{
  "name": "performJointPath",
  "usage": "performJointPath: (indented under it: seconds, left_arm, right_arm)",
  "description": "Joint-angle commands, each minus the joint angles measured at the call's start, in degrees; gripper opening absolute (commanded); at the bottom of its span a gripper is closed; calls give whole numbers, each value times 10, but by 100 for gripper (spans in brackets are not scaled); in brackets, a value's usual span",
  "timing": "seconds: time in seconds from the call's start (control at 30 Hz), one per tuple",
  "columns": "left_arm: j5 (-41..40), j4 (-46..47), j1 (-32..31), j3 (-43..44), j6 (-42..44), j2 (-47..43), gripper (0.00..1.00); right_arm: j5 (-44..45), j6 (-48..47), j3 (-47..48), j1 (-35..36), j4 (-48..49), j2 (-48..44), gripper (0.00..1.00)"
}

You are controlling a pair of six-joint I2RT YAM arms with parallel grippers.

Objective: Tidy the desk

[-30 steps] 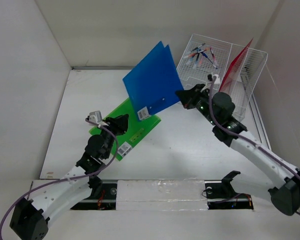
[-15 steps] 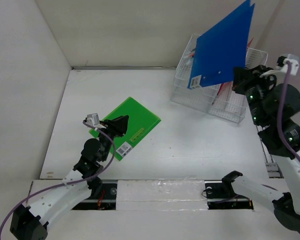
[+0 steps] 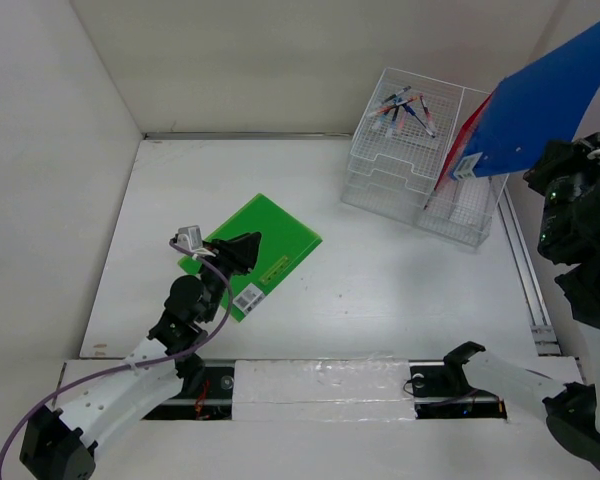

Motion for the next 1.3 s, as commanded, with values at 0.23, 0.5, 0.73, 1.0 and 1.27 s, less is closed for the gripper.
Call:
performJointPath:
  seconds: [0.23,0.5,0.73,1.0,1.27]
  left_arm:
    - [9,27,2,-6,-3,0,33]
    - [6,23,2,-6,-3,-8,33]
    - [5,23,2,-6,-3,-7,33]
    - [11,27,2,-5,-5,0,33]
    - [10,27,2,-6,-4,4,33]
  right_arm:
    - [82,-60,-42,-3,79,2,0]
    - [18,-119,-71,-8,157,59,0]
    - [-157,-90,-88,-122,170,80,0]
    - [-267,-51,-117,-184,207,92,0]
    - [-313,-32,-139,-184,220,115,0]
